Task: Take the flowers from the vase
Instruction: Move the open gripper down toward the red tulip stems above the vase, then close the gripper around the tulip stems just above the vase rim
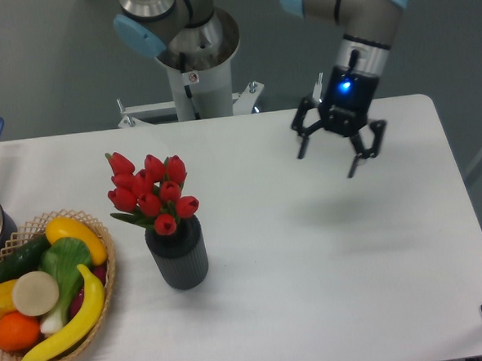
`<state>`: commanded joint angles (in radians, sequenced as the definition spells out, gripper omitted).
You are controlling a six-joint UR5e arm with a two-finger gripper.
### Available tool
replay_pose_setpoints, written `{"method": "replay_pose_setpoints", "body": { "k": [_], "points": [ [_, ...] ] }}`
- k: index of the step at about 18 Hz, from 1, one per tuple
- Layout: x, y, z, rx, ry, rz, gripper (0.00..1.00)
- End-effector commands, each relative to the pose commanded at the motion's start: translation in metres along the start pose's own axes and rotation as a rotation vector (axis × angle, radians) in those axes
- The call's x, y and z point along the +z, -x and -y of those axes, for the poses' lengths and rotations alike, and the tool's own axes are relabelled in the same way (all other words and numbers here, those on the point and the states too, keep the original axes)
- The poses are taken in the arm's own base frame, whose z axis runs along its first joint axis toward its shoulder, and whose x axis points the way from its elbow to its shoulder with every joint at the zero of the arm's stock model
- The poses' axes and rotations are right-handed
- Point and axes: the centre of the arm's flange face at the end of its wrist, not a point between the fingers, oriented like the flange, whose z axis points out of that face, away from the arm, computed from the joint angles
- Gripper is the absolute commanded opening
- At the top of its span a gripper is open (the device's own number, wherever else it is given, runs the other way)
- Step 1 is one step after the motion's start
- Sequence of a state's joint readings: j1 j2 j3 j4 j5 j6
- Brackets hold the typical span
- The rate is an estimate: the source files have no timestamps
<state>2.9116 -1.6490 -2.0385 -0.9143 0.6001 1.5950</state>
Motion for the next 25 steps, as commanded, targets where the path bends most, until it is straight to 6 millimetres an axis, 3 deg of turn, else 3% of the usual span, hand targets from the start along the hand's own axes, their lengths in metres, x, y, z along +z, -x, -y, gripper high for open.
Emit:
{"method": "replay_pose_setpoints", "body": {
  "k": [3,8,10,13,18,25],
  "points": [
    [0.022,-0.018,0.001,0.057,-0.043,-0.048,1.00],
    [0.046,-0.027,0.029,0.120,-0.065,-0.102,1.00],
    [0.071,-0.046,0.042,0.136,-0.078,-0.161,1.00],
    [0.088,-0.066,0.049,0.140,-0.090,-0.207,1.00],
    [0.104,-0.082,0.055,0.146,-0.097,-0.251,1.00],
    [0.127,-0.089,0.060,0.139,-0.138,-0.301,1.00]
  ]
}}
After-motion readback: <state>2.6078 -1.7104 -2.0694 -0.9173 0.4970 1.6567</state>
